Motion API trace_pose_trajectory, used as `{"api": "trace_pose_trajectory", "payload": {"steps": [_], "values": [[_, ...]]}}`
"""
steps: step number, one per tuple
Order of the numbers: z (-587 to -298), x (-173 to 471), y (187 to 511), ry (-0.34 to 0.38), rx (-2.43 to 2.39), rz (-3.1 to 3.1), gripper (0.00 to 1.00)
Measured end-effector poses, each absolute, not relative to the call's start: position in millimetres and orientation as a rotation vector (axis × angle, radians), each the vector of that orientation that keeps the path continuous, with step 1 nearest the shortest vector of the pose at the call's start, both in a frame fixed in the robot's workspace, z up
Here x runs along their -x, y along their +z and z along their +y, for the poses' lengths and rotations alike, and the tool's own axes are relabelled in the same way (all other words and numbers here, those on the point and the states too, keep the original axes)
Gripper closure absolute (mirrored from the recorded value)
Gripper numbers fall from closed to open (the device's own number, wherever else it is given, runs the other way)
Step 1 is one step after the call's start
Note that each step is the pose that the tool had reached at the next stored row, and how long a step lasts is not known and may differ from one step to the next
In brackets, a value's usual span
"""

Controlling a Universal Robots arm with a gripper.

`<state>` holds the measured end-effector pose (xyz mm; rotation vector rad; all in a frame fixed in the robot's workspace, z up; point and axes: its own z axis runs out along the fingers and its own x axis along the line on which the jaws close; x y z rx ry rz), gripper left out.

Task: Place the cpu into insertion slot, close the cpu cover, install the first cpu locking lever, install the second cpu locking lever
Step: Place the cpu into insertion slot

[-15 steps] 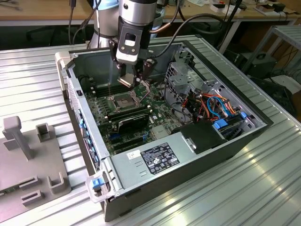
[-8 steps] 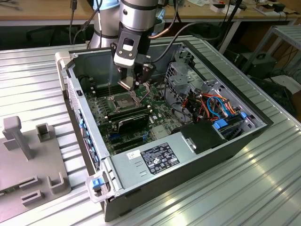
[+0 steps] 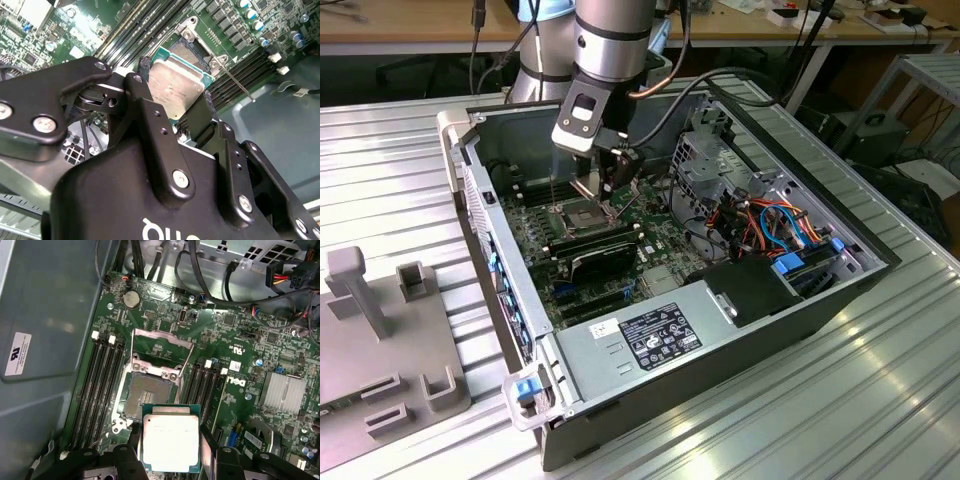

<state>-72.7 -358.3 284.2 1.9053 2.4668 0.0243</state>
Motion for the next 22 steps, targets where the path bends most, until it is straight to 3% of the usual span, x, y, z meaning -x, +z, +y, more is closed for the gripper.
{"api": "trace_pose_trajectory", "payload": {"steps": [22], "values": [[-352.5, 71.4, 267.8, 0.017, -2.062, 2.35, 0.45]]}}
